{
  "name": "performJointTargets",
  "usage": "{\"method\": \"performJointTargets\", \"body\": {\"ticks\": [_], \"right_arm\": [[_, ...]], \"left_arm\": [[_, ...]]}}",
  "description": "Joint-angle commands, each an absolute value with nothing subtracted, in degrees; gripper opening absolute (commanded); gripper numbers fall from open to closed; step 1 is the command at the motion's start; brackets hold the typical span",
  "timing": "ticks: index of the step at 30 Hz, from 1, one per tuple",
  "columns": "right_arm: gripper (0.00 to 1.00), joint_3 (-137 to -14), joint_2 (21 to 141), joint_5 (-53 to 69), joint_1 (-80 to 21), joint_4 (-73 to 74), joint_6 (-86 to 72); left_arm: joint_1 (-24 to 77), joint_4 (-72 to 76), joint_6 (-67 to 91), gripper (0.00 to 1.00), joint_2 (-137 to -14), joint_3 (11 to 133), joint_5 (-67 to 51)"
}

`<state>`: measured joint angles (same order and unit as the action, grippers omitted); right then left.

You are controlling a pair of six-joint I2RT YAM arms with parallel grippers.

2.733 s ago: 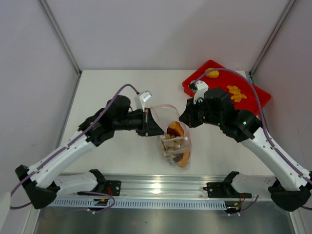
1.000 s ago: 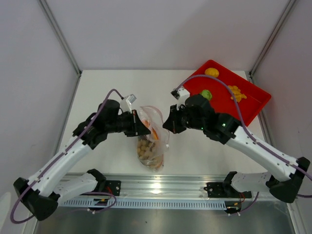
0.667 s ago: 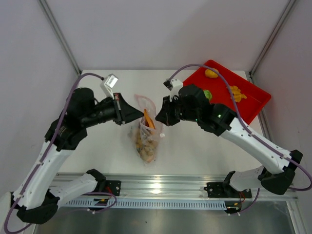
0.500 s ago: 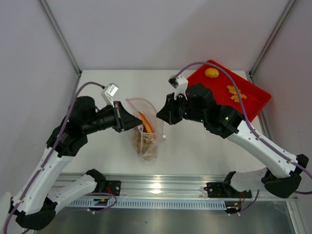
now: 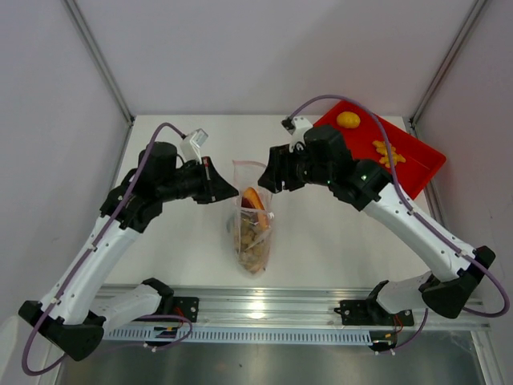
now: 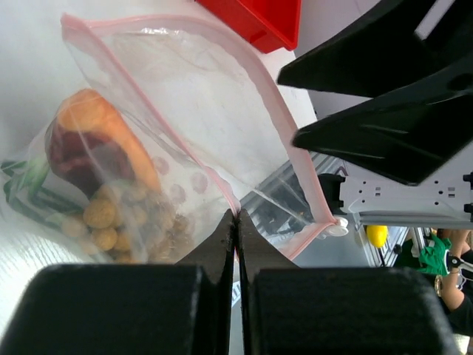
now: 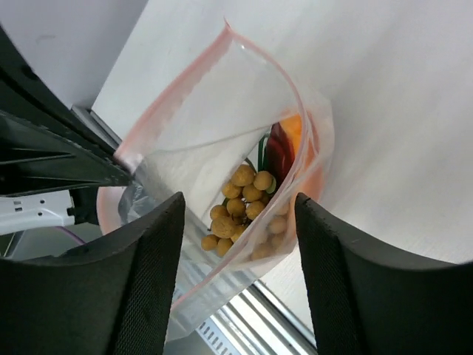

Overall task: Place the food in the zip-top bag and seal the zipper
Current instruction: Adjust the zipper food storage bag at the center of the board, then pick up the fake fruit from the bin.

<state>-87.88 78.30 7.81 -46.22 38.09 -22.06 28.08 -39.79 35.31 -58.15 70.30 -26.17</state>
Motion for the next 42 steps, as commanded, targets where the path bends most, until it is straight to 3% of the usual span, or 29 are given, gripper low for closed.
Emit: {"method": "performJointTargets", "body": {"ticks": [1, 8, 13, 19, 30, 42], "right_arm": [[0.64, -94.1, 76.6, 7.2, -45.0, 39.0, -19.3], [0.72, -96.0, 76.8, 4.1, -30.9, 37.4, -20.1], [0.87, -93.3, 79.7, 0.6, -17.9, 31.5, -21.9], [0.96, -93.6, 94.1, 1.2, -7.1, 20.1, -23.7], [0.99, -110.7, 123.4, -3.4, -0.5, 11.4, -30.3], [0.99, -113.2, 136.9, -12.6, -0.5, -2.7, -55.4]], "left_arm": [[26.9, -37.5, 33.8, 0.01, -58.9, 73.6, -28.6], [26.8, -36.8, 34.0, 0.01, -59.0, 74.0, -29.7], [26.8, -36.1, 34.1, 0.01, -58.3, 73.0, -30.6], [26.8, -34.8, 34.4, 0.01, -57.7, 71.3, -31.7], [26.8, -32.1, 32.3, 0.01, -57.0, 68.1, -33.6], [26.8, -27.4, 34.5, 0.0, -58.4, 65.8, -35.9]]}}
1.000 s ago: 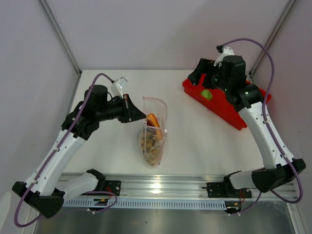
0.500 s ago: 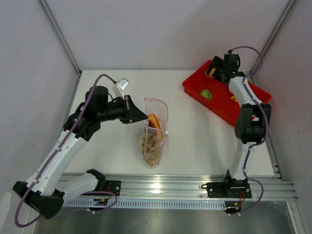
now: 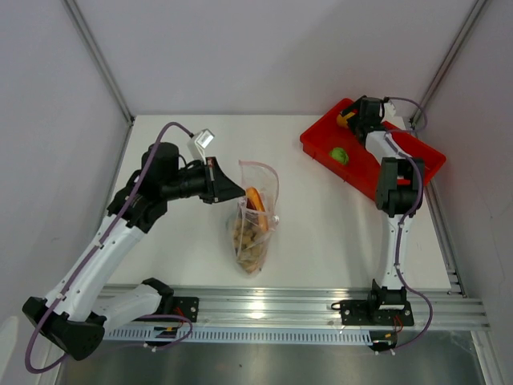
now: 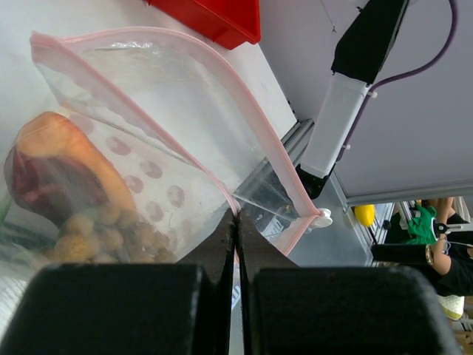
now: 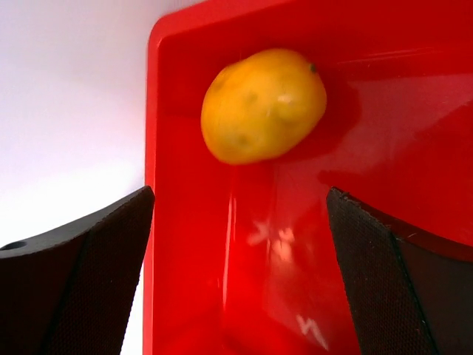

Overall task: Place the food in the zip-top bag and seal the zipper
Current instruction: Pick up the fake fruit from the bin.

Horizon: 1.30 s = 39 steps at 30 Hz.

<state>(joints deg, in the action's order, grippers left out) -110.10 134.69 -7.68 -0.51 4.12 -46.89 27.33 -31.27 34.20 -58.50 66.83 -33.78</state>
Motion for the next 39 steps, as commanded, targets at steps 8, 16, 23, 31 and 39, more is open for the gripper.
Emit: {"method": "performJointTargets", "body": {"ticks": [8, 16, 23, 31, 39], "right_arm": [[0.98, -114.3, 142.6, -16.7, -0.5, -8.0, -62.9], [0.97, -115.7, 145.2, -20.5, -0.9, -11.0, -65.6], [0.95, -120.1, 149.2, -18.2, -0.6, -8.9, -67.8], [0.89, -121.7, 151.8, -18.2, -1.1, -8.8, -69.6], [0.67, -124.0, 154.1, -17.5, -1.0, -7.9, -69.9]], "left_arm": [[26.8, -24.8, 35.5, 0.01, -57.4, 63.2, -37.2], [26.8, -23.3, 35.9, 0.01, -58.1, 62.7, -38.8], [26.8, -22.9, 36.2, 0.0, -58.6, 62.4, -39.5], [26.8, -22.9, 36.4, 0.01, -58.5, 62.4, -40.0], [26.8, -22.6, 36.5, 0.01, -58.9, 62.3, -40.3]]}}
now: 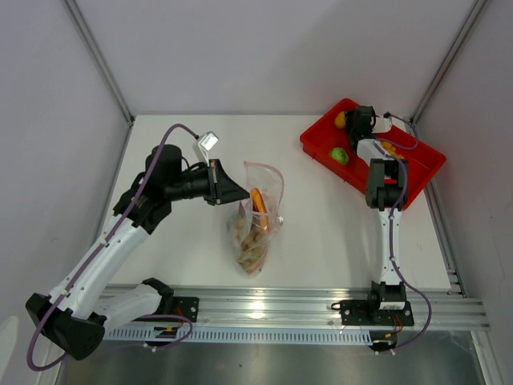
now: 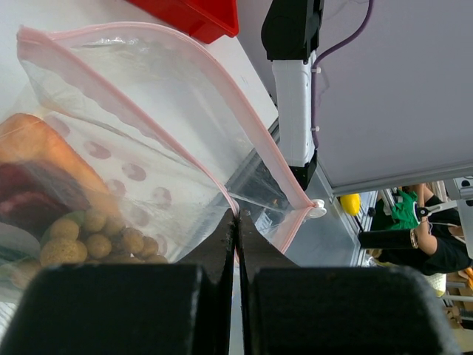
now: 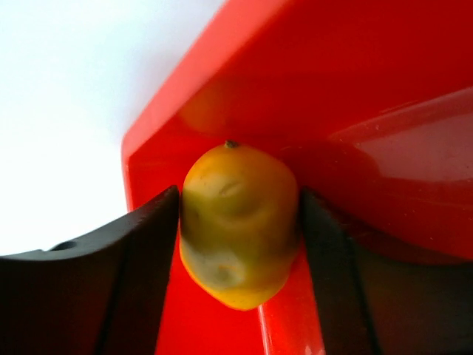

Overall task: Place the food in the zip-top bag and seal the zipper
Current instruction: Pick up the fake fruit from the bin.

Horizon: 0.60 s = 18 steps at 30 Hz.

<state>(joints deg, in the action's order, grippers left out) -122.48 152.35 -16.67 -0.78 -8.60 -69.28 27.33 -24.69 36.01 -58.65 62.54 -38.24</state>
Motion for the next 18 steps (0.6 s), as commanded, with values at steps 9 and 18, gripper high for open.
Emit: {"method": "performJointTargets", "body": {"ticks": [9, 18], "right_arm": [[0.36, -117.4, 150.2, -14.1, -1.1, -13.6, -69.5], [0.11, -108.7, 142.1, -11.8, -0.6, -17.3, -67.8]], "left_arm": [[26.8, -21.8, 37.7, 0.01, -58.7, 60.5, -40.6], [26.8, -22.2, 38.9, 0.01, -58.1, 59.7, -40.3]]}}
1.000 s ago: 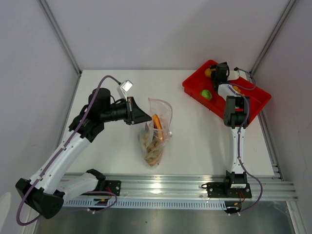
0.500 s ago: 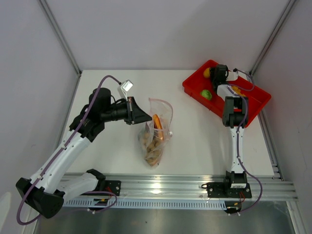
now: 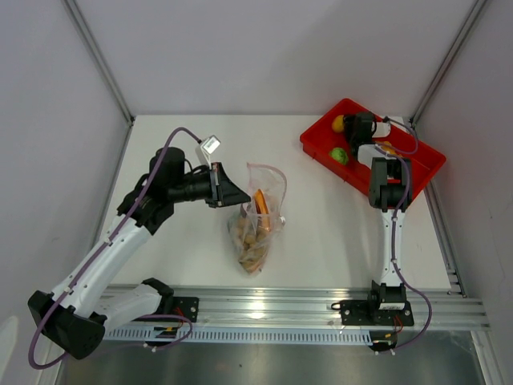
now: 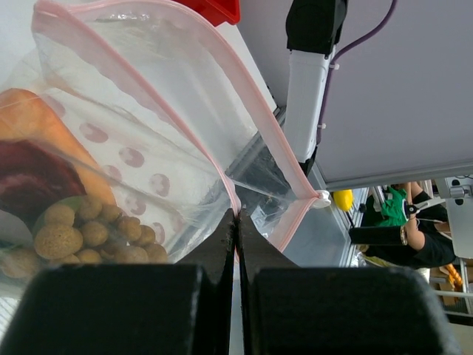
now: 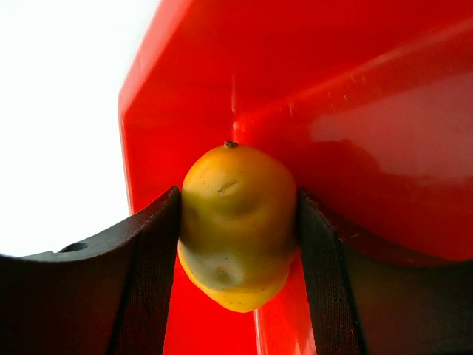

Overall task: Place the food in the zip-top bag and seal the zipper
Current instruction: Pick up the fake fruit from the bin.

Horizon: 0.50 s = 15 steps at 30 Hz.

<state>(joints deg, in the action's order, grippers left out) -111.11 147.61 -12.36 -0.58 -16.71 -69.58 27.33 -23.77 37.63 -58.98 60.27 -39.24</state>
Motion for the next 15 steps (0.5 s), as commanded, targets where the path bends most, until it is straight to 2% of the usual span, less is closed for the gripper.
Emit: {"method": "performJointTargets", "body": {"ticks": [1, 2, 10, 15], "right_arm": [[0.02, -107.9, 140.1, -11.5, -0.5, -17.9, -67.7], [0.0, -105.8, 139.0, -11.3, -0.5, -18.2, -67.6], [0.0, -96.3, 127.9, -7.6, 2.0, -22.4, -65.4], [0.0, -89.4, 116.9, -4.6, 2.2, -21.4, -62.8]], "left_arm": [[26.8, -22.2, 39.1, 0.01, -57.9, 59.5, -40.1], [26.8, -22.1, 39.4, 0.01, -57.7, 59.3, -40.1], [26.8, -22.1, 40.8, 0.01, -56.6, 57.9, -40.9], [27.1, -20.7, 42.5, 0.0, -55.6, 56.2, -41.1]]}}
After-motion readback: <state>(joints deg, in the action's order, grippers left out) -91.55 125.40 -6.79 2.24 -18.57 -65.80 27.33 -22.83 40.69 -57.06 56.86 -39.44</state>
